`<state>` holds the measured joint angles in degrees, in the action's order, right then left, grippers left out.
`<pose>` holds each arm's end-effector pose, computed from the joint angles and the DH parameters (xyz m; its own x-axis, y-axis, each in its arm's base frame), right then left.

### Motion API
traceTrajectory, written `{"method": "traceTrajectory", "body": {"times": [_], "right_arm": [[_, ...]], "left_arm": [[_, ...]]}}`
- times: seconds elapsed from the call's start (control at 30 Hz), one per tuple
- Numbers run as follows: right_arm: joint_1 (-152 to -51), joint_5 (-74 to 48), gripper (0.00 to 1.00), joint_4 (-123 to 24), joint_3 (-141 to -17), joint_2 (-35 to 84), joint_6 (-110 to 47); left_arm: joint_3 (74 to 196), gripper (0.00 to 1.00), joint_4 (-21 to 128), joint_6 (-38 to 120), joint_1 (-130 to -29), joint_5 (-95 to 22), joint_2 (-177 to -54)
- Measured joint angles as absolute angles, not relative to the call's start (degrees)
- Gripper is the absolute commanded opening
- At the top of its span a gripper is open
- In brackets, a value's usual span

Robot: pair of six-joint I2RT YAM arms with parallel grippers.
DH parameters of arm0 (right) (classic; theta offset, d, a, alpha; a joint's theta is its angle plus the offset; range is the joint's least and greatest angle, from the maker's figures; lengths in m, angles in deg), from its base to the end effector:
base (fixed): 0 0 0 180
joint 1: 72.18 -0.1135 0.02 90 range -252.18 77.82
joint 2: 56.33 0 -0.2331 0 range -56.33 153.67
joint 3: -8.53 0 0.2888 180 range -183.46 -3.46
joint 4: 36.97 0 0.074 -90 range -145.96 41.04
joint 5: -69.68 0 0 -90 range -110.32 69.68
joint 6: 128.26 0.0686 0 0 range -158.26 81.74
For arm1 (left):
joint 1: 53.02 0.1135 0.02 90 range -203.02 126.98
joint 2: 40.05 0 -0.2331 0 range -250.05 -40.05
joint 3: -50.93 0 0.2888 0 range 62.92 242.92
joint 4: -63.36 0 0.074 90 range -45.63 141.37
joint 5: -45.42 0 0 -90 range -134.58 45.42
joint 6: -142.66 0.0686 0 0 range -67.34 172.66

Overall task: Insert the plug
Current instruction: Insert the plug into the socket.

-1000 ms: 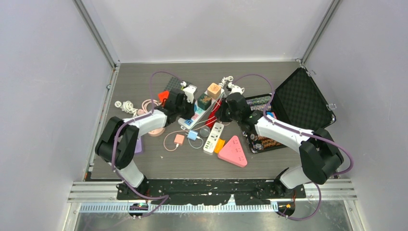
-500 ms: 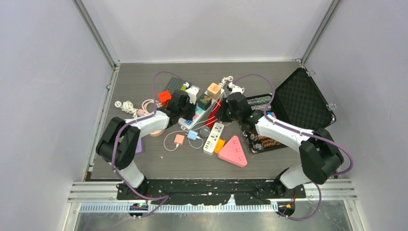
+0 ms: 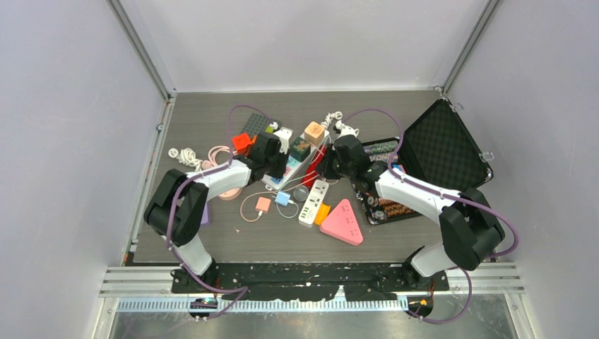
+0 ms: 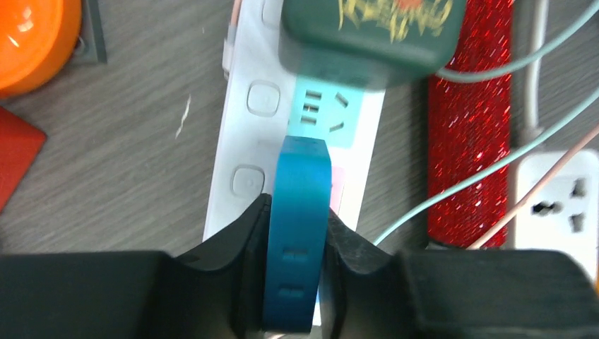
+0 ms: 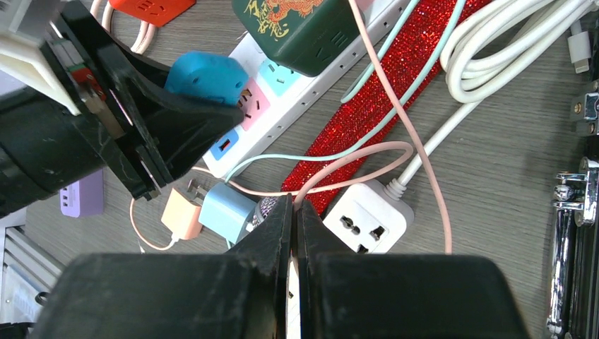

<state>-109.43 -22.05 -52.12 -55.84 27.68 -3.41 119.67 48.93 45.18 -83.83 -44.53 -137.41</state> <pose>0.3075 0.2312 0.1669 -0.7072 0.1798 -0.6838 -0.2208 0.8626 0.4552 0.3500 -0.2088 0.1090 -0.6481 0.2349 -0.7245 0.4321 0.8968 -0.0957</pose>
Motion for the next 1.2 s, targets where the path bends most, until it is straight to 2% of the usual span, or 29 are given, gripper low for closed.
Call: {"method": "traceTrajectory", "body": {"times": [0.1,0.2,0.93,1.13,1.17,1.2], "right_arm": [[-109.43,-21.83,0.05,-52.14,-55.84,27.68,-3.41],[-109.43,-21.68,0.05,-52.27,-55.87,27.70,-3.41],[-108.27,-21.68,0.05,-53.10,-55.97,27.81,-3.43],[-107.92,-21.66,0.05,-53.36,-56.35,28.82,-3.43],[-107.88,-21.64,0.05,-53.36,-56.35,28.88,-3.43],[-107.84,-21.64,0.05,-53.36,-56.35,28.91,-3.43]], "left_arm": [[119.06,0.41,47.53,45.68,-83.83,-44.96,-137.44],[119.06,0.45,47.64,46.45,-83.85,-45.45,-137.39],[125.11,0.46,38.11,48.65,-83.63,-44.46,-137.39],[126.36,0.34,34.99,48.83,-83.32,-42.82,-137.39],[126.47,0.30,34.36,48.89,-83.26,-42.74,-137.39],[126.66,0.22,33.70,48.96,-83.21,-42.63,-137.48]]}}
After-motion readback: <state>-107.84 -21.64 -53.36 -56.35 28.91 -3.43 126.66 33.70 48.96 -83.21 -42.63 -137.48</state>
